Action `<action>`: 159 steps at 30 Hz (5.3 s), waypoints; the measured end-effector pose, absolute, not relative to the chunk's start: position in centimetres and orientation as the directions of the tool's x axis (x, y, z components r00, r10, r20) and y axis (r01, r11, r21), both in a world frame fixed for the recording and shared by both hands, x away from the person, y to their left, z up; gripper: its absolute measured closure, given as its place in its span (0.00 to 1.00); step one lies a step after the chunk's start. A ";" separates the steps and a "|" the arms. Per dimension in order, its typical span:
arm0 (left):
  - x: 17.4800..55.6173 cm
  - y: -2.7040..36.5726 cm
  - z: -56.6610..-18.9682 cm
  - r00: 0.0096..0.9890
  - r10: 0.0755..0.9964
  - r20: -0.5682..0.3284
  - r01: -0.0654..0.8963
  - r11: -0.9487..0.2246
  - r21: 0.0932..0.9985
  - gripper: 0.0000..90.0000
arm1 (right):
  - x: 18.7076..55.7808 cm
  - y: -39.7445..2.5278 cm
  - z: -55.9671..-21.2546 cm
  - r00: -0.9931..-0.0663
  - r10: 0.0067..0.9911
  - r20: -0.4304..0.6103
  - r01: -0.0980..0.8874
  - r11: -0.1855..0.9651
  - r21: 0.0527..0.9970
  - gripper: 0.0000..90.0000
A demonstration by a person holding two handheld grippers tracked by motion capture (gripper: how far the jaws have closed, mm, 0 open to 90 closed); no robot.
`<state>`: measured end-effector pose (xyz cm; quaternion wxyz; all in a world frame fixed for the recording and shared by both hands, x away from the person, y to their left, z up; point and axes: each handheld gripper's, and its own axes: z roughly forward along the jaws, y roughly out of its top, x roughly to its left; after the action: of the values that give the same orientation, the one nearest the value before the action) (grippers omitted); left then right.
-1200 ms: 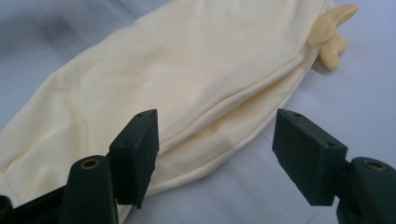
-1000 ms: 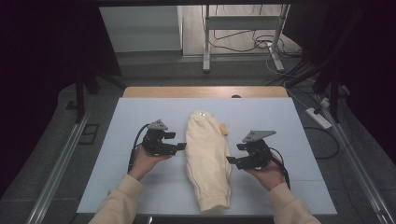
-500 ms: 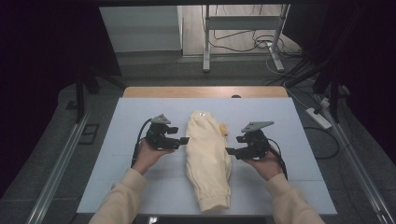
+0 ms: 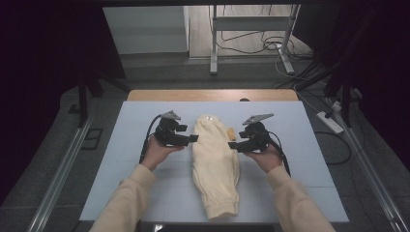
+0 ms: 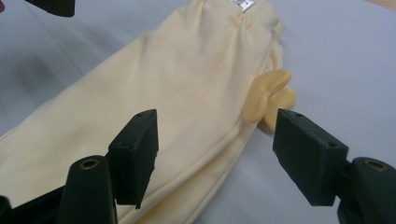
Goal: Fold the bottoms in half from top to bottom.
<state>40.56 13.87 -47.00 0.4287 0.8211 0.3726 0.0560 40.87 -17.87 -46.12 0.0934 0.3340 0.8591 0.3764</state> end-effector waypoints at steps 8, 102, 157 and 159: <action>42.1 14.1 -47.4 0.690 0.677 -0.257 0.595 -0.329 0.733 0.30 | 42.8 -16.3 -46.3 -0.759 0.648 0.071 0.505 0.516 0.692 0.35; 45.6 10.7 -50.6 0.705 0.666 -0.244 0.636 -0.440 0.634 0.91 | 47.0 -13.9 -50.3 -0.784 0.615 0.083 0.518 0.575 0.633 0.84; 45.3 11.2 -44.1 0.745 0.643 -0.180 0.521 -0.392 0.758 0.91 | 45.9 -15.4 -43.4 -0.783 0.622 -0.017 0.398 0.521 0.755 0.84; 45.4 11.2 -43.9 0.743 0.645 -0.178 0.519 -0.388 0.762 0.91 | 46.0 -15.4 -43.3 -0.782 0.623 -0.025 0.391 0.521 0.759 0.84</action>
<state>45.41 11.24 -43.85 0.4278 0.8298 0.3507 0.0738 45.97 -15.39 -43.29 0.1484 0.2948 0.8593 0.3907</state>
